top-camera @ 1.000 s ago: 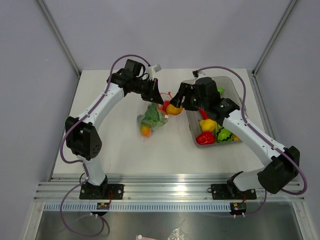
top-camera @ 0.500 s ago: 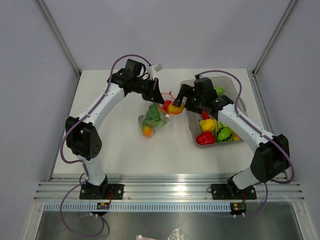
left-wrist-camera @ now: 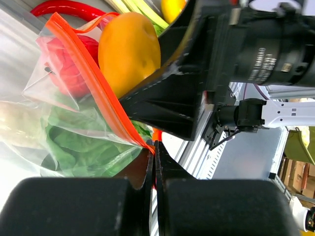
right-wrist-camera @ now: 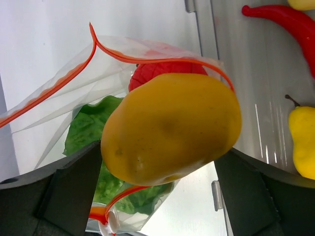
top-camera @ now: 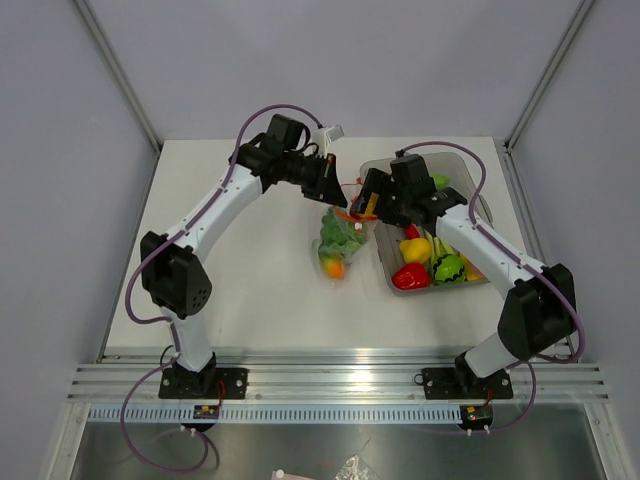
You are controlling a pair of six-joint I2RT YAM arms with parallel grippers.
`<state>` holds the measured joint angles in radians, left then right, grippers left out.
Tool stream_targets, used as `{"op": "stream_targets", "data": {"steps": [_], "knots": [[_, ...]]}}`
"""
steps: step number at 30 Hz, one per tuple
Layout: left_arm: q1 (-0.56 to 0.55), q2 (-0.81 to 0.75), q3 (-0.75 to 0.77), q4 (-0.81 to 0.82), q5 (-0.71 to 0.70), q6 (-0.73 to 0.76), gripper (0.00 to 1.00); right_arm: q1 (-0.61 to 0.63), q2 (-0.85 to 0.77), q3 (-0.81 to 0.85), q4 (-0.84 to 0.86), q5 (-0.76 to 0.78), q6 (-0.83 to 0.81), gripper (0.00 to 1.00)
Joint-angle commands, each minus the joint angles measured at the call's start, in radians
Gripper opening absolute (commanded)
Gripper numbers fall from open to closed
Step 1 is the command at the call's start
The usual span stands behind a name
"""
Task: Place the food in the zip-top bag and seal the zipper
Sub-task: Place the fake fruit in the zipper food storage bag, then pick up the fake fruit from the zipper food storage bag.
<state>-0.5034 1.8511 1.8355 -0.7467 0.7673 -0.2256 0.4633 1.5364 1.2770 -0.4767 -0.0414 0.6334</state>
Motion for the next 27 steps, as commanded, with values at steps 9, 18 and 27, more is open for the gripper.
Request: {"op": "stream_targets", "data": {"steps": [9, 18, 27], "knots": [[-0.018, 0.025, 0.024, 0.084, 0.053, -0.026, 0.0, -0.012, -0.091, 0.028, -0.05, 0.14, -0.009, 1.0], [-0.035, 0.059, 0.071, 0.063, 0.052, -0.021, 0.0, -0.012, -0.05, 0.048, -0.051, 0.121, -0.003, 0.99], [-0.037, 0.057, 0.071, 0.069, 0.05, -0.027, 0.0, -0.014, -0.016, 0.032, -0.063, 0.135, 0.002, 0.99]]}}
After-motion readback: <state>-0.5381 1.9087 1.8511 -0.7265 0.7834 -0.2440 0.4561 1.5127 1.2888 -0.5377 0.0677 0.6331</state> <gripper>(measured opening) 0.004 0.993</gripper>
